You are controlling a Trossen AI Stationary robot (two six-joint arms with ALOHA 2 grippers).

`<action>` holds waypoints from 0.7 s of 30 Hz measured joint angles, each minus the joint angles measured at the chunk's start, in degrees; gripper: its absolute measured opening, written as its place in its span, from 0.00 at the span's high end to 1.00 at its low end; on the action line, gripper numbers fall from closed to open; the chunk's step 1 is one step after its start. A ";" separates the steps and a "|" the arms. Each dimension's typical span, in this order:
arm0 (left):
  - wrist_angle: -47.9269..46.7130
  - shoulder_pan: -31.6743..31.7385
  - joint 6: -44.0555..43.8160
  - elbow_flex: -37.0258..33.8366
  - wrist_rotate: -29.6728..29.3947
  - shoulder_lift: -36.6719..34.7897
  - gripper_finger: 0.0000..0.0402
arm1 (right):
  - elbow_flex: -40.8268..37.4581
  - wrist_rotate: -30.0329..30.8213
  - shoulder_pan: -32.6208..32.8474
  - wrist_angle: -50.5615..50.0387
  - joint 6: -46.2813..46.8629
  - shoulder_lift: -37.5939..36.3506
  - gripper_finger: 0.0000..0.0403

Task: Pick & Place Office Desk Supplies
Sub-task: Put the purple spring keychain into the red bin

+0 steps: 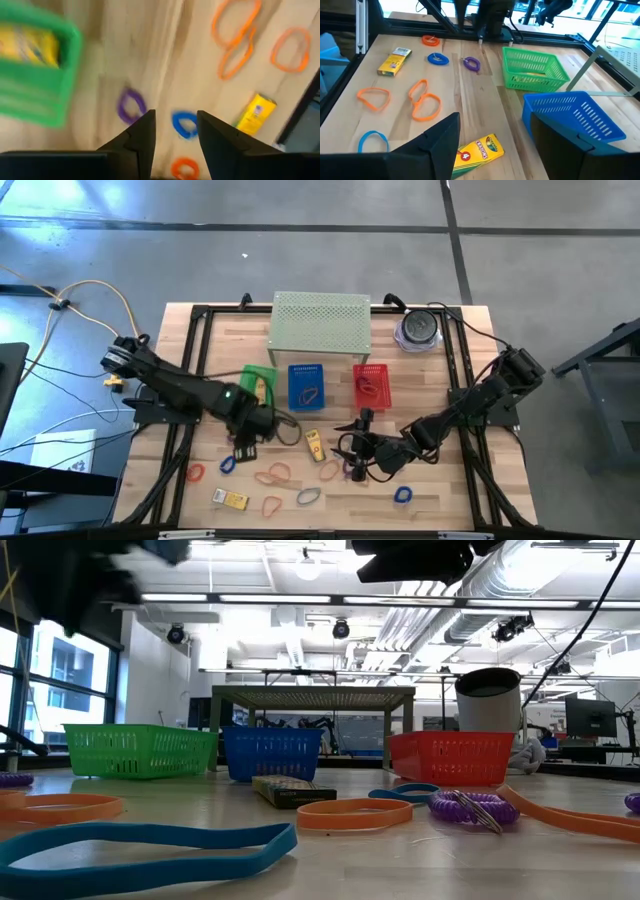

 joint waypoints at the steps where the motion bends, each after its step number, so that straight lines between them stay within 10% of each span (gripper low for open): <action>1: -0.01 -0.74 -1.98 -1.59 0.50 0.00 0.66 | -0.01 0.00 -0.01 0.02 0.00 0.00 0.43; 21: 4.96 1.54 -4.66 -22.99 1.01 0.04 0.66 | 0.00 -0.14 -0.05 0.02 -0.02 0.00 0.43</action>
